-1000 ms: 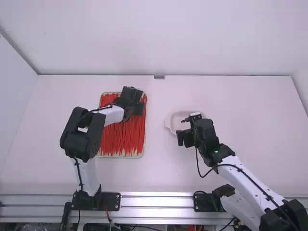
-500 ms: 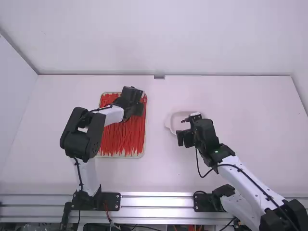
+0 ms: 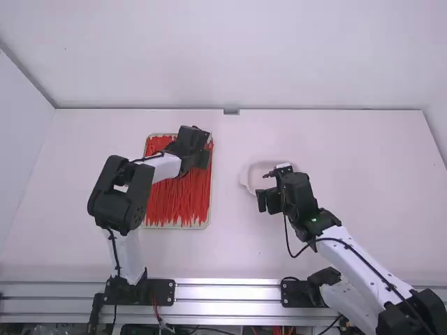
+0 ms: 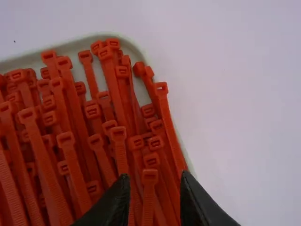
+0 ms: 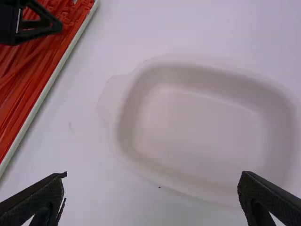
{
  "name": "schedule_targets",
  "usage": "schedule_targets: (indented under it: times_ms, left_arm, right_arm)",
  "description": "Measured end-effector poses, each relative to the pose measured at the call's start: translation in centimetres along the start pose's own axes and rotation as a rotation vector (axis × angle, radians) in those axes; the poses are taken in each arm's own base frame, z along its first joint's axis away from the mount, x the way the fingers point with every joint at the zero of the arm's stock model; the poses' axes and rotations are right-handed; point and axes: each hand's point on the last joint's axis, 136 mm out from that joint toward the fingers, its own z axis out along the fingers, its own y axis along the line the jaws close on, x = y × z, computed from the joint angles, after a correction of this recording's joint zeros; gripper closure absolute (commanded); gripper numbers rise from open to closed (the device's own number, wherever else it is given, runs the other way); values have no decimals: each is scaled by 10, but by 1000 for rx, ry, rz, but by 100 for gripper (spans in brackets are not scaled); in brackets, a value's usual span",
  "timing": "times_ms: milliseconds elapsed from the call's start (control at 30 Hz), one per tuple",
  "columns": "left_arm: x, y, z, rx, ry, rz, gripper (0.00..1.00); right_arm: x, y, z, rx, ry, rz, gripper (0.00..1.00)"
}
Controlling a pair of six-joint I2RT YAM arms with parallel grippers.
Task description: Fasten the cable tie
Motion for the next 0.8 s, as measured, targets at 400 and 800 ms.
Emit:
schedule_targets:
  times_ms: [400, 800]
  left_arm:
    - [-1, 0, 0, 0, -3, 3, 73]
    - [0, 0, 4, 0, -6, 12, 76]
  right_arm:
    - [0, 0, 0, 0, 0, 2, 2]
    - [0, 0, 0, 0, 0, -1, 1]
